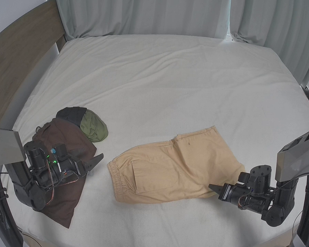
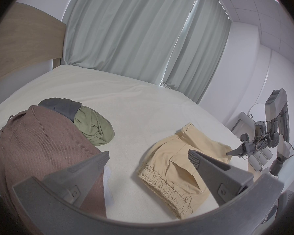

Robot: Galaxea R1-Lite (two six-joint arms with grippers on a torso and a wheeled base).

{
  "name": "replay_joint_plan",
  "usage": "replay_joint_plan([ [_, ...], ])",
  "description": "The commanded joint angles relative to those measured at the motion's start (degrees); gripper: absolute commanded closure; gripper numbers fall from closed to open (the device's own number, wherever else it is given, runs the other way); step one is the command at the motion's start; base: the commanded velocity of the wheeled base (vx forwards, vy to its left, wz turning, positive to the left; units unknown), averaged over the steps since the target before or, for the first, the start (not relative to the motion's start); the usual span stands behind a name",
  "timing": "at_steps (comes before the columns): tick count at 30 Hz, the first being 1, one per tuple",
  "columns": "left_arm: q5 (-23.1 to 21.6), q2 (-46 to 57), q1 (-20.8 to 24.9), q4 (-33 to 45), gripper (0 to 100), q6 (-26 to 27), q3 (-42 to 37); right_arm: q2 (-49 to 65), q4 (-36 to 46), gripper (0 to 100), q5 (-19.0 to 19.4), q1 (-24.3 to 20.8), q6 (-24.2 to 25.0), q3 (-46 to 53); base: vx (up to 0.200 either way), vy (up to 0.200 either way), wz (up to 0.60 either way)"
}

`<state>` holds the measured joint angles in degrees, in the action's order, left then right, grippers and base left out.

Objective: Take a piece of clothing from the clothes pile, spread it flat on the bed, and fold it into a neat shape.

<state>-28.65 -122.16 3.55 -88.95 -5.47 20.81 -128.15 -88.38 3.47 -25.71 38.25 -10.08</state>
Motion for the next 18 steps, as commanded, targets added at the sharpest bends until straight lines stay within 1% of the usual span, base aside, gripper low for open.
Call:
replay_joint_plan([
  [1,0.0,-0.18,0.06,-0.08,0,0.02,0.02,0.53,0.05,0,0.3,-1.98,-0.37,2.79,0.0,0.0,0.0],
  [6,-0.09,-0.09,0.06,-0.08,0,-0.06,0.2,1.23,0.05,0,1.36,-4.52,-2.66,6.13,0.0,0.0,0.0],
  [8,-0.09,0.08,0.23,-0.08,0,-0.06,0.2,2.46,0.05,0,3.47,-6.63,-4.42,8.59,0.0,0.0,0.0],
  [10,-0.18,0.17,0.23,-0.08,0,-0.06,0.28,3.43,0.05,0,4.08,-8.39,-5.3,9.73,0.0,0.0,0.0],
  [14,-0.88,0.26,0.23,-0.08,0,-0.15,0.28,7.39,-0.04,0,4.61,-12.61,-5.56,9.82,0.0,0.0,0.0],
  [18,-1.5,0.35,0.32,-0.08,0,-0.15,0.2,11.6,-0.04,0,6.9,-14.81,-5.65,9.2,0.0,0.0,0.0],
])
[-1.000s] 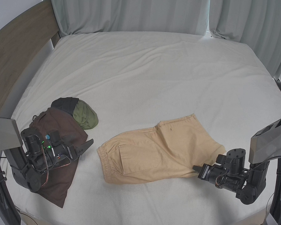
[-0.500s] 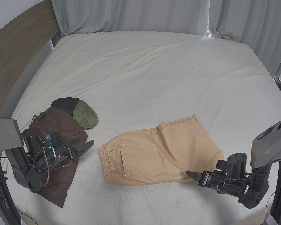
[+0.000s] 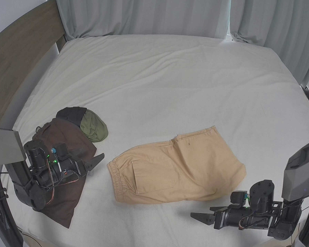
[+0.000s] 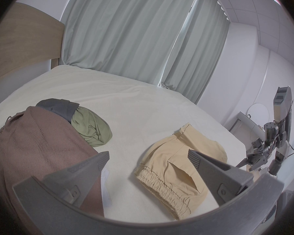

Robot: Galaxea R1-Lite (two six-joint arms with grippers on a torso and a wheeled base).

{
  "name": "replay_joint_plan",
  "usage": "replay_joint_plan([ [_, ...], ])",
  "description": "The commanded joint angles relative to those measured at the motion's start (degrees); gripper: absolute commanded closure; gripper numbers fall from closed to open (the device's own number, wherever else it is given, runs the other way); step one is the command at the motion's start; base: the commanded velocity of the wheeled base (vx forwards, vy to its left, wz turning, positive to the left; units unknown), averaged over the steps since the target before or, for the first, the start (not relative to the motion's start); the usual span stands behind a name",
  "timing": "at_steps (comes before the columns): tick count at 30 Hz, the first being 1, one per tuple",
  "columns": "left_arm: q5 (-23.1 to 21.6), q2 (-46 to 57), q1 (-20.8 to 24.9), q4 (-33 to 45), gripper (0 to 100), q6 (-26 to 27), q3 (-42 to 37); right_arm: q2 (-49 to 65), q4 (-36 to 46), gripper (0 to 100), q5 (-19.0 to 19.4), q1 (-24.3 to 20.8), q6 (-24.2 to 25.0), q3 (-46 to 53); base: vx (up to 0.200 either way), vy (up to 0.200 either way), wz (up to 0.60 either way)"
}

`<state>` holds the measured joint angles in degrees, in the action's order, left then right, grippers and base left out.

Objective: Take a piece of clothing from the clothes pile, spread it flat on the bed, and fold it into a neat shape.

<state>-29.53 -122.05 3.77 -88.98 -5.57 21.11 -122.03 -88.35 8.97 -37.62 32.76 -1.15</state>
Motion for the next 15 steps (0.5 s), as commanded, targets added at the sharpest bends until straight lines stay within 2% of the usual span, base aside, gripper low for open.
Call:
replay_joint_plan([
  [1,-0.62,0.24,0.1,-0.05,0,-0.05,-0.2,6.54,-0.07,0,1.66,-3.07,-0.24,-0.35,0.0,0.0,0.0],
  [3,-0.88,0.24,0.1,-0.05,0,0.03,-0.37,8.21,0.02,0,2.1,-3.07,-0.24,-1.32,0.0,0.0,0.0],
  [6,-1.59,0.41,0.1,-0.05,0,0.47,-1.78,11.9,0.02,0,5.62,-2.19,-0.76,-3.6,0.0,0.0,0.0],
  [7,-1.59,0.41,0.1,-0.05,0,0.47,-1.78,11.9,0.02,0,5.62,-2.19,-0.76,-3.6,0.0,0.0,0.0],
  [8,-2.29,1.99,0.1,-0.05,0,0.56,-3.62,14.27,0.02,0,10.28,-0.17,-2.17,-4.57,0.0,0.0,0.0],
  [15,-3.96,5.6,0.19,-0.05,0,0.47,-4.41,18.67,0.02,0,22.23,6.42,-7.71,-8.87,0.0,0.0,0.0],
])
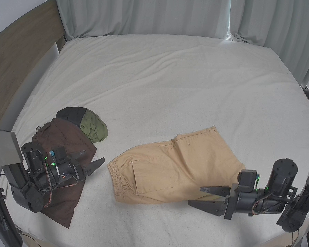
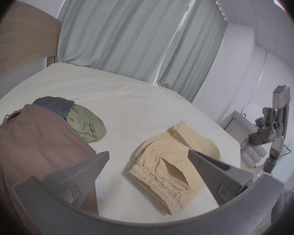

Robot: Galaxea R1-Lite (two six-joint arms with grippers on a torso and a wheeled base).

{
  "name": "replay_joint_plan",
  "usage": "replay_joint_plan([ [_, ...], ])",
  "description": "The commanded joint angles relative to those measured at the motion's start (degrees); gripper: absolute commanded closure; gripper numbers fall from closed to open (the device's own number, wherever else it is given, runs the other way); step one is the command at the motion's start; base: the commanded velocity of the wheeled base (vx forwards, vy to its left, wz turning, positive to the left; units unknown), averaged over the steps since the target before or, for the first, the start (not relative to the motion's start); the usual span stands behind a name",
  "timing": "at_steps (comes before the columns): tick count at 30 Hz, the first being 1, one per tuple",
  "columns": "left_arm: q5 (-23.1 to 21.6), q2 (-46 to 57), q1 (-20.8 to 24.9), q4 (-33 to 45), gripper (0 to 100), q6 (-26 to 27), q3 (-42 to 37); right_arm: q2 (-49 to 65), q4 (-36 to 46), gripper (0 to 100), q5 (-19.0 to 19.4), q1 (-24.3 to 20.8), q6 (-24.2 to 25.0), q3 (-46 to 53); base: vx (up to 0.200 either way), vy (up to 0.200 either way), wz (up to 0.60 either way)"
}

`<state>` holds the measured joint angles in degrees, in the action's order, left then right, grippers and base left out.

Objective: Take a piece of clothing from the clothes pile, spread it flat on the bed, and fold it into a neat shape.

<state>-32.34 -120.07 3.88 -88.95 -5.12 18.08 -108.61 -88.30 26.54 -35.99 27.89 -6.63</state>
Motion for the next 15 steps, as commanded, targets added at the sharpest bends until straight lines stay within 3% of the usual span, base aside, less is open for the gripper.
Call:
replay_joint_plan([
  [1,-1.32,3.7,0.08,-0.08,0,0.11,-1.38,5.51,-0.03,0,6.07,5.4,-3.19,-3.48,0.0,0.0,0.0],
  [8,-1.85,3.61,0.34,-0.08,0,0.11,-3.58,14.3,0.05,0,16.53,8.83,-4.34,0.83,0.0,0.0,0.0],
  [11,-2.64,3.61,0.43,-0.08,0,0.2,-3.75,16.67,0.05,0,18.46,11.11,-4.34,0.48,0.0,0.0,0.0],
  [15,-3.17,3.52,1.22,-0.08,0,0.73,-4.9,16.67,0.05,0,18.29,14.19,-4.07,-1.1,0.0,0.0,0.0],
])
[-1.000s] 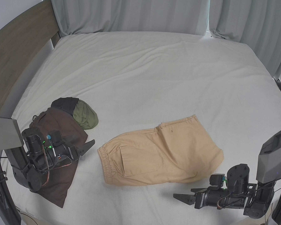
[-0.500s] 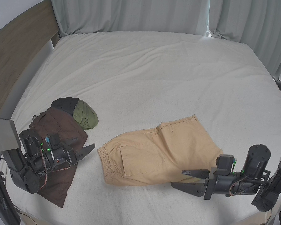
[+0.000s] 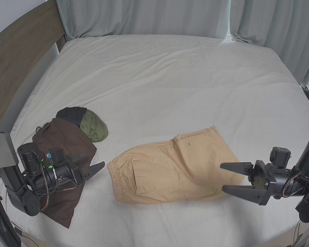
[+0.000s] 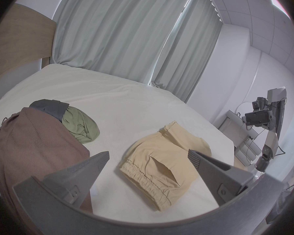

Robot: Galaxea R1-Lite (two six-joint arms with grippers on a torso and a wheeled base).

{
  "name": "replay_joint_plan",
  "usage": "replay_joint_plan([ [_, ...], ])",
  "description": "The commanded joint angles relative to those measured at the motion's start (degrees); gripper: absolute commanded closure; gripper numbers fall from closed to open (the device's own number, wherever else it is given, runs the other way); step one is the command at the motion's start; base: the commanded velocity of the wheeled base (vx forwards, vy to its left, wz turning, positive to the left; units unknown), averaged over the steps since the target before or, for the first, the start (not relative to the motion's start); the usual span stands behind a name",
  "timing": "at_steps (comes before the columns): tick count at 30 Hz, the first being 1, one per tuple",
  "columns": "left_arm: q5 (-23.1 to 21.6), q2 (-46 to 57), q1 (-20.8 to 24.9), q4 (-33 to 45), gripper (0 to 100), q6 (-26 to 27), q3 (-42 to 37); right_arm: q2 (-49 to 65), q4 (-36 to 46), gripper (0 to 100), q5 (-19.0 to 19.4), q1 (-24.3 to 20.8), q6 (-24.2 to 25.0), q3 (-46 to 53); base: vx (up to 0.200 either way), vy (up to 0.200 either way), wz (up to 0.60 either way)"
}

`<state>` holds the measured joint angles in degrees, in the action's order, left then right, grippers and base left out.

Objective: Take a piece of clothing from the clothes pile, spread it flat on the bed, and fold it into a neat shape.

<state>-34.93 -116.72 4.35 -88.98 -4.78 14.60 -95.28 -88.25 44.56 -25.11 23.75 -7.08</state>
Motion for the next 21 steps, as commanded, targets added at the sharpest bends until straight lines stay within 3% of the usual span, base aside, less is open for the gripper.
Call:
replay_joint_plan([
  [1,-0.76,0.45,0.75,-0.05,0,0.38,-1.51,3.26,0.01,0,0.27,4.19,-0.1,-0.56,0.0,0.0,0.0],
  [9,-0.85,-0.87,1.62,-0.05,0,0.3,-1.95,0.01,0.01,0,0.09,8.68,-0.28,-2.23,0.0,0.0,0.0],
  [21,-0.76,-7.64,1.1,-0.05,0,-0.23,-1.07,-1.4,0.01,0,-2.28,8.76,-0.46,-2.85,0.0,0.0,0.0],
])
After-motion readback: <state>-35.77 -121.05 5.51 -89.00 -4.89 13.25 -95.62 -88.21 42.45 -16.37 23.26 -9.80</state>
